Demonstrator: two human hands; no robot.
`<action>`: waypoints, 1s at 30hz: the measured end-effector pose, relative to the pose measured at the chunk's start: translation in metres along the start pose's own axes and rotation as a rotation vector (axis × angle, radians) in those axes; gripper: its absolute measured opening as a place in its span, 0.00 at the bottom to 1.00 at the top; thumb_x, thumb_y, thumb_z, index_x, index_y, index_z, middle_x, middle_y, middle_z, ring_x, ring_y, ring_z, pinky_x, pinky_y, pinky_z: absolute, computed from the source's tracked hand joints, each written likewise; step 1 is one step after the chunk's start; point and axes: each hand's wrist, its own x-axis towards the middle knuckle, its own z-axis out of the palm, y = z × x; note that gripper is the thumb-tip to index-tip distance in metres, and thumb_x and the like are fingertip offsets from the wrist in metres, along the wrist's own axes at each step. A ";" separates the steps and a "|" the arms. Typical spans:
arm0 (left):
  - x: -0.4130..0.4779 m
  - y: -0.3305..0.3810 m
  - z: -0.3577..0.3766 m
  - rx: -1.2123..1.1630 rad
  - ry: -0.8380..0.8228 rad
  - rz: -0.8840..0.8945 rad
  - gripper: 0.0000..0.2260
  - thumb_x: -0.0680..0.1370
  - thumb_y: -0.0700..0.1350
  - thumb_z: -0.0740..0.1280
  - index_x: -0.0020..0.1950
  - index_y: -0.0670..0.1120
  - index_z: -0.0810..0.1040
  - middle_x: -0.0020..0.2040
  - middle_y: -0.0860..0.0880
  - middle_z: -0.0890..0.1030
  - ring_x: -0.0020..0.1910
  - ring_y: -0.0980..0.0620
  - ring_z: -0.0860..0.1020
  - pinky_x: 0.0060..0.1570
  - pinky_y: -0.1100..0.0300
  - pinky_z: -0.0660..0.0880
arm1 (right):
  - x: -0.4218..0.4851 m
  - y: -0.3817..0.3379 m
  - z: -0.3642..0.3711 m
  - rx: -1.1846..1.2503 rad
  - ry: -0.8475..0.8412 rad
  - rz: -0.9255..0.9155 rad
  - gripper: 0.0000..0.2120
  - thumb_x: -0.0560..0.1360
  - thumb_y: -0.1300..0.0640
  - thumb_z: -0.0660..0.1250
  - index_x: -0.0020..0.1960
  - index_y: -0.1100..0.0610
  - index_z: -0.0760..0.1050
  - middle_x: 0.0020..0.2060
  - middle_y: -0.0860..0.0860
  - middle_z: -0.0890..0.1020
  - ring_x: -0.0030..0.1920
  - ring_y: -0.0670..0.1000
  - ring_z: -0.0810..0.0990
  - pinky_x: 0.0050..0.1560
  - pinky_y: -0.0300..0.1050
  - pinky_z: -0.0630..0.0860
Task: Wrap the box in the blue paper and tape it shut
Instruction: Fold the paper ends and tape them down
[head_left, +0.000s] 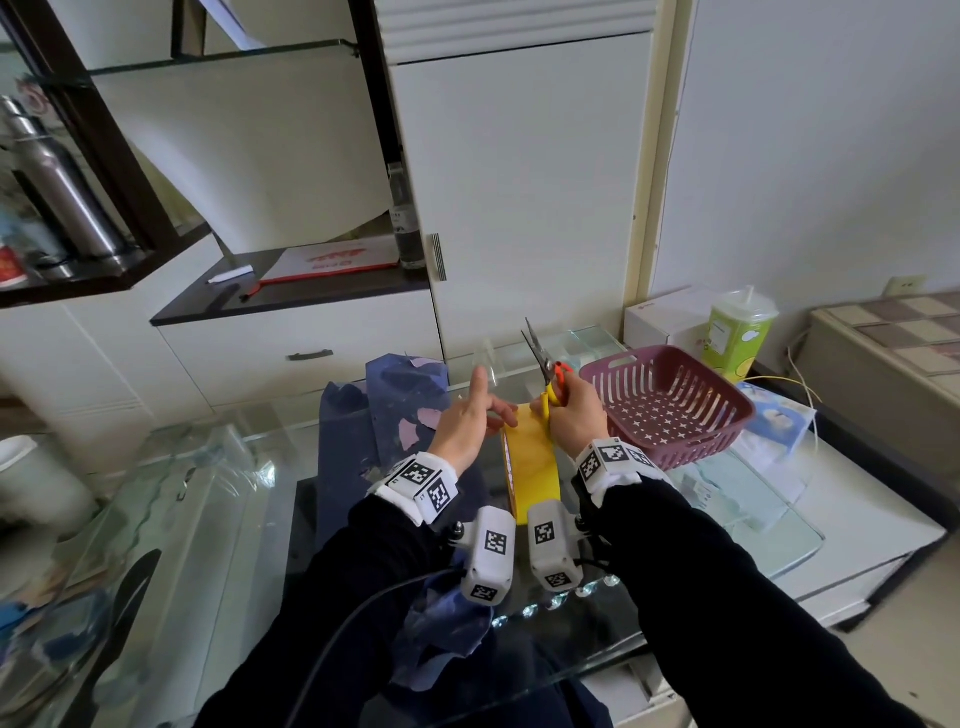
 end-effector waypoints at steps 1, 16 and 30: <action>0.000 -0.001 0.000 0.028 -0.005 0.002 0.37 0.78 0.65 0.38 0.30 0.50 0.81 0.52 0.47 0.83 0.52 0.46 0.79 0.63 0.44 0.71 | 0.001 0.001 0.001 -0.017 0.002 0.015 0.11 0.72 0.61 0.66 0.55 0.58 0.75 0.42 0.50 0.75 0.47 0.51 0.74 0.57 0.50 0.72; 0.008 0.008 -0.007 0.145 -0.121 0.064 0.34 0.81 0.59 0.38 0.48 0.51 0.84 0.65 0.48 0.77 0.69 0.50 0.68 0.70 0.57 0.54 | 0.010 -0.003 -0.003 0.191 -0.046 0.159 0.14 0.70 0.64 0.71 0.55 0.67 0.76 0.44 0.59 0.81 0.50 0.58 0.81 0.57 0.55 0.77; 0.032 0.003 0.002 0.054 -0.154 -0.025 0.36 0.79 0.64 0.37 0.43 0.52 0.84 0.63 0.46 0.78 0.64 0.46 0.73 0.71 0.44 0.62 | 0.009 0.025 -0.007 0.352 -0.064 0.255 0.15 0.70 0.59 0.73 0.49 0.70 0.78 0.46 0.64 0.82 0.49 0.60 0.82 0.55 0.54 0.77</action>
